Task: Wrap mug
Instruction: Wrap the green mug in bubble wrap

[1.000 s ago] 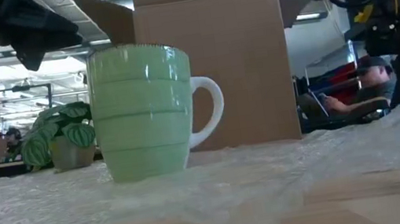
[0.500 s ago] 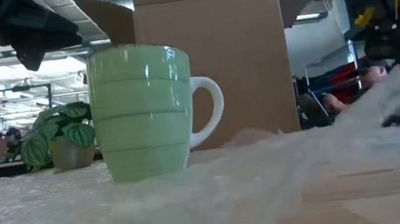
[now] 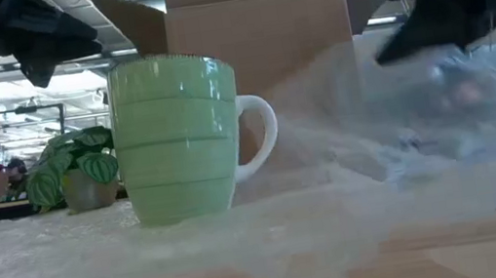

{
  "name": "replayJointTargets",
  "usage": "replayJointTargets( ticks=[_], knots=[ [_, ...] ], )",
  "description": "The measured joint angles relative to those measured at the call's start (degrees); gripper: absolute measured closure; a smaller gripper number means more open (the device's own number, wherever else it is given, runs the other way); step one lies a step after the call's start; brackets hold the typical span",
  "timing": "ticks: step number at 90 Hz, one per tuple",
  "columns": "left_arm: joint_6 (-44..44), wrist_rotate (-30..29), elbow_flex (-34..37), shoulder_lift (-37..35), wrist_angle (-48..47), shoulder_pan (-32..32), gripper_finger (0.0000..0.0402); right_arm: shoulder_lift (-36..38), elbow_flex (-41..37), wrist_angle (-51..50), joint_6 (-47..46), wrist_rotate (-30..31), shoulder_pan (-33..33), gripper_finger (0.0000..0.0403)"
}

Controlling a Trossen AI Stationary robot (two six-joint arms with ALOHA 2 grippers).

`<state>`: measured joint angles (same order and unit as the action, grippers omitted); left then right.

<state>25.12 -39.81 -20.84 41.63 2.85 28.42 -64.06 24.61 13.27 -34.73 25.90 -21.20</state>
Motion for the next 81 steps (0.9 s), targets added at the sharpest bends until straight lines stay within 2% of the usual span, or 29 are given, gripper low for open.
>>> replayJointTargets(
  ticks=[18,32,53,69,81],
  knots=[
    [0.0,0.2,0.0,0.0,0.0,0.0,0.0312,-4.0,6.4,0.8,4.9,-8.7,5.5,0.0402],
    [0.3,0.2,0.0,0.0,0.0,0.0,0.0312,-12.2,13.2,0.6,3.4,-17.6,7.5,0.0402],
    [0.1,0.3,0.0,0.0,-0.2,0.0,0.0312,-24.3,28.6,-1.4,5.0,-30.5,7.3,0.0402],
    [0.5,0.6,0.0,0.0,-0.8,0.0,0.0312,-31.8,38.2,-9.2,7.6,-32.1,7.4,0.0402],
    [0.7,2.4,0.0,0.0,-0.7,0.1,0.0312,-36.7,42.8,-13.4,5.6,-33.3,7.4,0.0402]
  ],
)
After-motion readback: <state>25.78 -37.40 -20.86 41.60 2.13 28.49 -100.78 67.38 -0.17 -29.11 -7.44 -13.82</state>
